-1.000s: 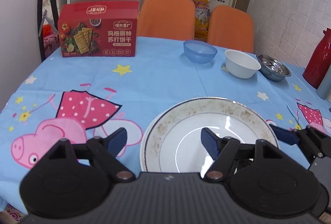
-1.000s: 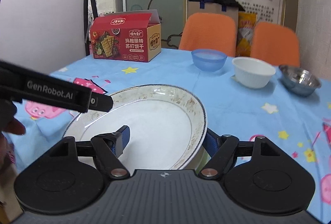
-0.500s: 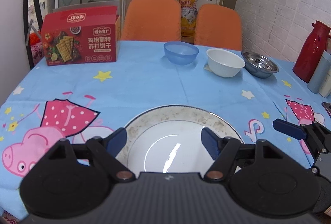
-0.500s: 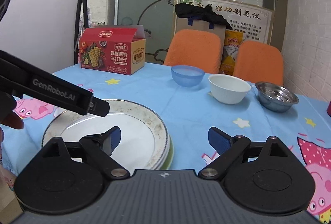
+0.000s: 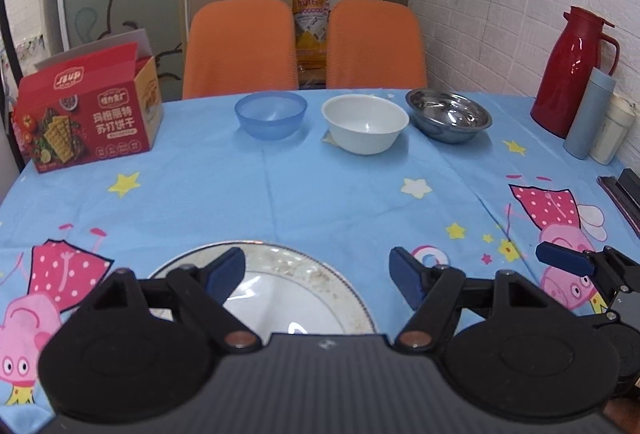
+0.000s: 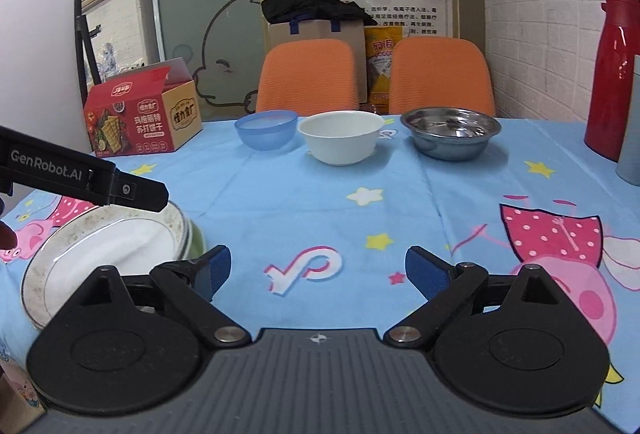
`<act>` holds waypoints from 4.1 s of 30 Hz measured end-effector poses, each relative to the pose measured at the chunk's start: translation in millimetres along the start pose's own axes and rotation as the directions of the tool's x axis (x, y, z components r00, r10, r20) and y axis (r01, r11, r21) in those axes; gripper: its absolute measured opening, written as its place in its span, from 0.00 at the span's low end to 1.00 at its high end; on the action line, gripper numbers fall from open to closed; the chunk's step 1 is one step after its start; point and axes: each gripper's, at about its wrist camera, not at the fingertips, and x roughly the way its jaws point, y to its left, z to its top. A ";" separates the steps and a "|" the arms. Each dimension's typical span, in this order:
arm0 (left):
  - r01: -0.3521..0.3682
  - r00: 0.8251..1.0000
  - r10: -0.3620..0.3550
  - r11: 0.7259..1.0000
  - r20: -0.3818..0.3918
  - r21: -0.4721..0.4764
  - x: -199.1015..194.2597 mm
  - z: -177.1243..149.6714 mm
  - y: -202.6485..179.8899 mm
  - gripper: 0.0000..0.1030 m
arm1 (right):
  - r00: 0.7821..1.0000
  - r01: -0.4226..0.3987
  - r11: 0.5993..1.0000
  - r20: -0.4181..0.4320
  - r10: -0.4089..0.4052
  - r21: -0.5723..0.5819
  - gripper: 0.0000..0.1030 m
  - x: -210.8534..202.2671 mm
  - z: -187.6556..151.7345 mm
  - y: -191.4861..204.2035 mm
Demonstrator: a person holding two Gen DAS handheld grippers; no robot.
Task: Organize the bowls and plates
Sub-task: 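Move both tools toward the steel bowl, then close the left tool on the steel bowl rim while the right tool closes on it too, then carry the steel bowl with both tools beside the plate stack, open both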
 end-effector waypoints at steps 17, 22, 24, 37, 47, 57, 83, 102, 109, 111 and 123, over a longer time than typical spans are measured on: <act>0.069 0.987 -0.051 0.991 -0.153 0.115 76.0 25.7 -74.5 0.70 | 0.995 0.097 0.979 -0.018 -0.096 0.181 1.00 19.8 2.5 -115.6; 0.072 0.985 -0.044 0.984 -0.169 0.160 89.6 38.3 -84.3 0.70 | 0.994 0.088 0.984 0.049 -0.097 0.155 1.00 28.6 34.6 -135.1; 0.081 0.986 -0.054 0.982 -0.160 0.170 92.7 48.4 -85.4 0.70 | 0.990 0.094 0.985 0.087 -0.108 0.148 1.00 32.9 48.7 -142.6; 0.217 0.976 -0.216 0.974 -0.022 0.067 166.7 169.4 -95.7 0.70 | 0.990 0.134 0.978 0.014 -0.138 0.160 1.00 120.5 107.1 -177.3; 0.170 0.978 -0.149 0.974 -0.144 0.147 280.3 201.5 -128.2 0.70 | 0.980 0.173 0.969 -0.124 -0.153 0.176 1.00 189.3 115.9 -189.9; 0.146 0.972 -0.108 0.973 -0.211 0.176 321.4 198.6 -135.4 0.70 | 0.972 0.180 0.973 -0.178 -0.154 0.145 1.00 219.3 108.8 -188.5; 0.118 0.979 -0.082 0.975 -0.189 0.187 257.1 196.0 -129.0 0.39 | 0.994 0.054 0.995 -0.102 -0.045 0.084 0.72 183.3 127.5 -152.7; 0.172 0.965 -0.143 0.978 -0.219 0.118 102.9 45.2 -93.4 0.47 | 0.993 0.004 0.999 -0.121 0.002 0.054 0.85 38.7 31.5 -48.3; 0.164 0.967 -0.127 0.974 -0.220 0.158 92.8 11.6 -87.8 0.47 | 0.986 -0.001 0.998 -0.164 0.011 0.063 0.87 33.9 9.2 -34.3; 0.159 0.967 -0.124 0.977 -0.224 0.143 97.2 10.3 -85.2 0.47 | 0.984 -0.003 0.997 -0.177 0.017 0.076 0.89 37.5 6.2 -33.9; 0.143 0.985 -0.134 0.986 -0.109 0.082 72.2 30.7 -51.7 0.74 | 0.995 0.019 0.993 -0.102 -0.007 0.118 1.00 1.2 9.6 -53.0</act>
